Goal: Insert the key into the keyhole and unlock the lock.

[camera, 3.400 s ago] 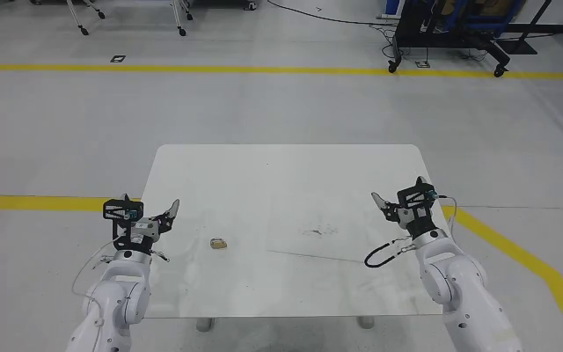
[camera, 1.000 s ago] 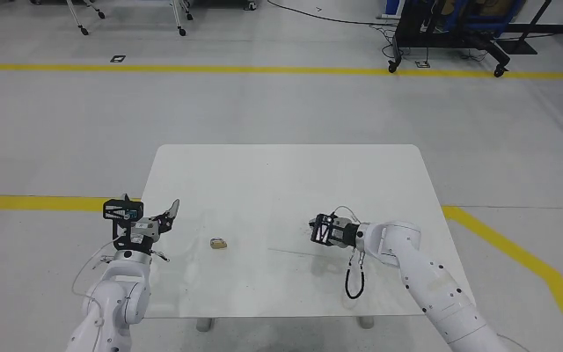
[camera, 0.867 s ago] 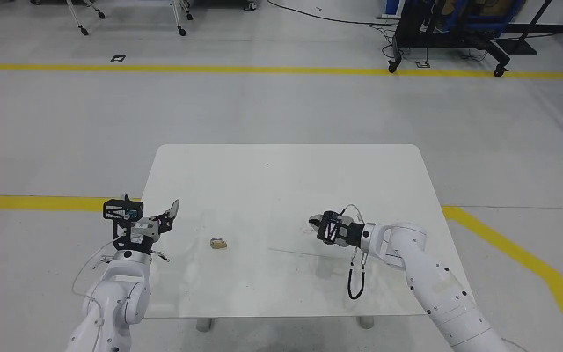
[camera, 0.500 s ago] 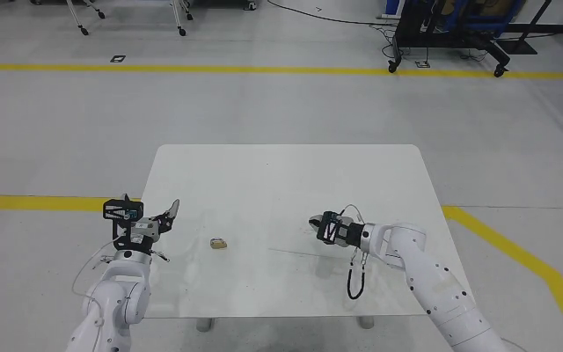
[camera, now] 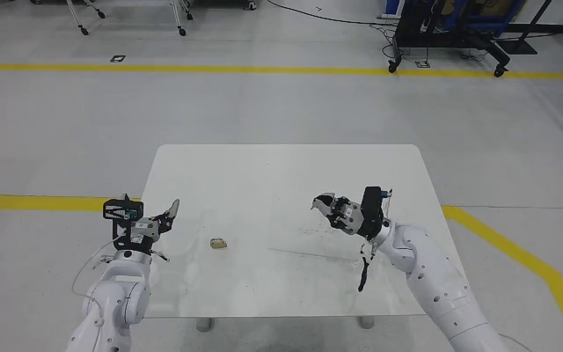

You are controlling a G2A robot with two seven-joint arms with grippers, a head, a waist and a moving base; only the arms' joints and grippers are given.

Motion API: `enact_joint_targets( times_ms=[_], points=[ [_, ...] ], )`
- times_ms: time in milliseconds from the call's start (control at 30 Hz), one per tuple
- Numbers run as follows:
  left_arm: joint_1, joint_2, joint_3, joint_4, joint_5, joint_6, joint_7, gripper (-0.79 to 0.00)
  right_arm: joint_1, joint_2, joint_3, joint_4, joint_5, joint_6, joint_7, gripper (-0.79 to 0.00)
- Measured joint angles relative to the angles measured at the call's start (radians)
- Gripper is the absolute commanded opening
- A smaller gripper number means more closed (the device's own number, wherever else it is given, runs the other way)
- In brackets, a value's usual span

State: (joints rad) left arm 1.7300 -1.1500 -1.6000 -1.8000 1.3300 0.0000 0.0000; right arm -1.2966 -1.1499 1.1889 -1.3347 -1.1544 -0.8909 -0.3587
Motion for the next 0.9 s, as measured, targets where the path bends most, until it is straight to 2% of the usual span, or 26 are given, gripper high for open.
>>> enact_joint_targets(
  times_ms=[200,267,333,367,433,467,567,667,800,900],
  points=[
    [-0.001,0.001,-0.002,0.003,0.009,0.007,-0.001,0.000,0.000,0.000,0.000,-0.001,-0.002,0.006,0.000,-0.785],
    [-0.001,0.000,0.005,0.002,0.066,0.034,0.003,0.000,0.000,0.000,0.000,-0.001,-0.002,0.006,0.000,-0.785],
    [-0.007,-0.004,0.019,-0.002,0.083,0.009,0.010,0.000,0.000,0.000,0.000,-0.001,-0.002,0.006,0.000,-0.785],
    [-0.017,-0.006,0.027,0.002,0.052,-0.033,0.010,0.000,0.000,0.000,0.000,-0.001,-0.002,0.006,0.000,-0.785],
    [-0.039,-0.011,0.039,0.016,-0.062,-0.118,0.005,0.000,-0.003,-0.001,-0.002,-0.002,0.002,0.005,-0.003,-0.785],
    [-0.056,-0.013,0.048,0.031,-0.175,-0.182,-0.004,0.000,-0.008,-0.004,-0.010,0.002,0.027,-0.009,-0.016,-0.785],
    [-0.110,-0.017,0.080,0.081,-0.440,-0.325,-0.072,0.000,0.005,-0.015,-0.045,0.048,0.159,-0.102,-0.053,-0.785],
    [-0.176,-0.025,0.139,0.128,-0.638,-0.410,-0.155,0.000,0.035,-0.035,-0.107,0.096,0.274,-0.124,-0.093,-0.785],
    [-0.259,-0.032,0.206,0.183,-0.856,-0.465,-0.301,0.000,0.066,-0.050,-0.200,0.125,0.421,-0.121,-0.149,-0.785],
    [-0.262,-0.032,0.208,0.186,-0.878,-0.463,-0.323,0.000,0.084,-0.048,-0.246,0.119,0.522,-0.121,-0.176,-0.785]
  ],
)
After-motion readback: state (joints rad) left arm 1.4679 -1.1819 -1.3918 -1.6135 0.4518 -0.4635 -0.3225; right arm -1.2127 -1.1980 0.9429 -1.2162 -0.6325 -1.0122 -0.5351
